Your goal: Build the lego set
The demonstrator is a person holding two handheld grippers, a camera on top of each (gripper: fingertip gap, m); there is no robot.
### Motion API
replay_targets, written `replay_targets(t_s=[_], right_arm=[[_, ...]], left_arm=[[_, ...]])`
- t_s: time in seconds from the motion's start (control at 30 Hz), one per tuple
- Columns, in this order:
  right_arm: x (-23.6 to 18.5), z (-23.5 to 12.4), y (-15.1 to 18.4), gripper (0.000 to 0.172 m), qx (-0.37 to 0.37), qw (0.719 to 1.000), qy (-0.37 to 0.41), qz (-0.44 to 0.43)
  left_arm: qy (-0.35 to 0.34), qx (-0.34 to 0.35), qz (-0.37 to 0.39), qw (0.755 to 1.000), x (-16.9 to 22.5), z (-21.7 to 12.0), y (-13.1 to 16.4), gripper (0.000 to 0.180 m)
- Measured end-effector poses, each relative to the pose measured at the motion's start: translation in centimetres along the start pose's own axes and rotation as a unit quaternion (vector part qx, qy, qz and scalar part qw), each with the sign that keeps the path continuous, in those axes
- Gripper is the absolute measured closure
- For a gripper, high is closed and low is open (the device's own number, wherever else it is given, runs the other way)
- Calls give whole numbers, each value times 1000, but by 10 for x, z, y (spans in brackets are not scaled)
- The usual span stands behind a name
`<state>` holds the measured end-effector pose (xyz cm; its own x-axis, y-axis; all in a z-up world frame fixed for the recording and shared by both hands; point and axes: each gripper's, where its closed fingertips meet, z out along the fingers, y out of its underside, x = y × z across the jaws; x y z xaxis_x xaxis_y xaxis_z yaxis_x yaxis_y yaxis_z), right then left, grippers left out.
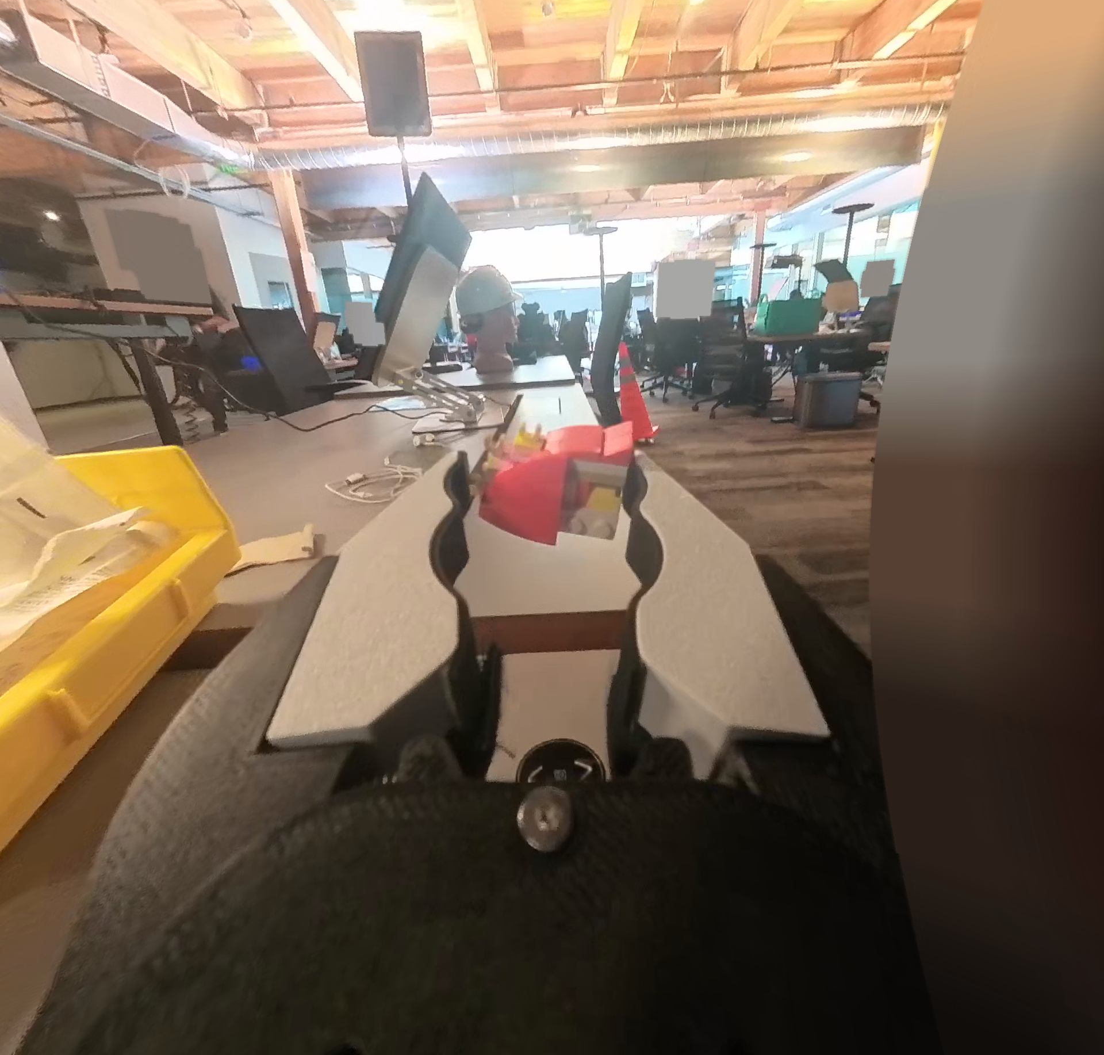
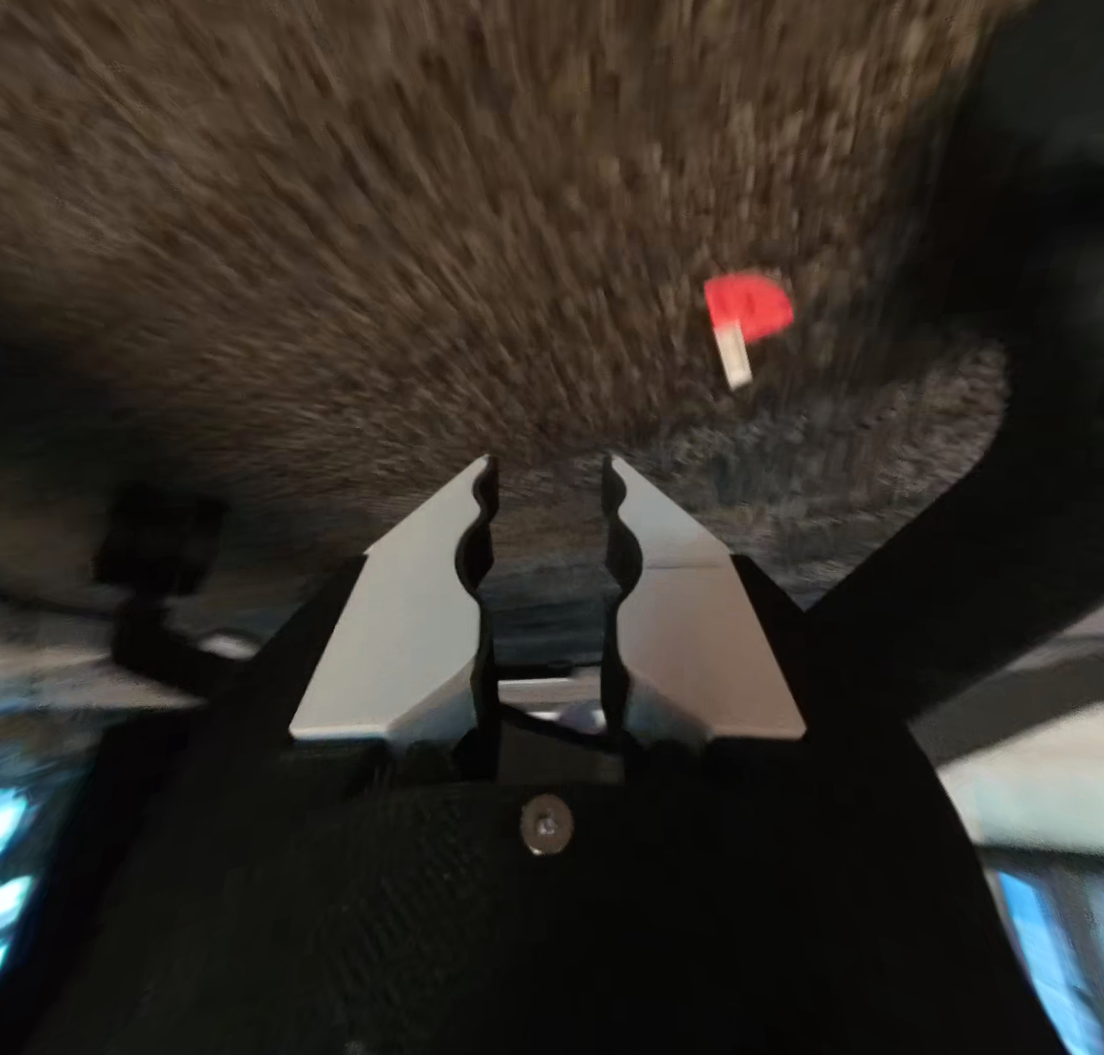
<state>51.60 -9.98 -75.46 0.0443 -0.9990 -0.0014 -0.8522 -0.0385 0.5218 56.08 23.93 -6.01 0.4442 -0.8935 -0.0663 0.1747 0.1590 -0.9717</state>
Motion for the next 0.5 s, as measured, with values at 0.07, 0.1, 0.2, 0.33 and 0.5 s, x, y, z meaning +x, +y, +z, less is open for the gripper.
replay_targets(t_s=[0.07,0.1,0.2,0.33,0.5], right_arm=[[11,9,10,134,1,997,62,-49],[19,10,8,132,2,992,96,-79],[30,7,-3,133,14,984,141,-104],[44,12,-1,139,5,983,158,-93],[45,17,-2,141,23,988,144,-58]], left_arm=[[6,-15,3,1000,2,3,5,130],[9,-19,4,1000,4,3,6,130],[9,-22,7,1000,4,4,7,130],[10,-31,13,999,6,4,9,130],[13,-40,30,999,11,5,12,131]])
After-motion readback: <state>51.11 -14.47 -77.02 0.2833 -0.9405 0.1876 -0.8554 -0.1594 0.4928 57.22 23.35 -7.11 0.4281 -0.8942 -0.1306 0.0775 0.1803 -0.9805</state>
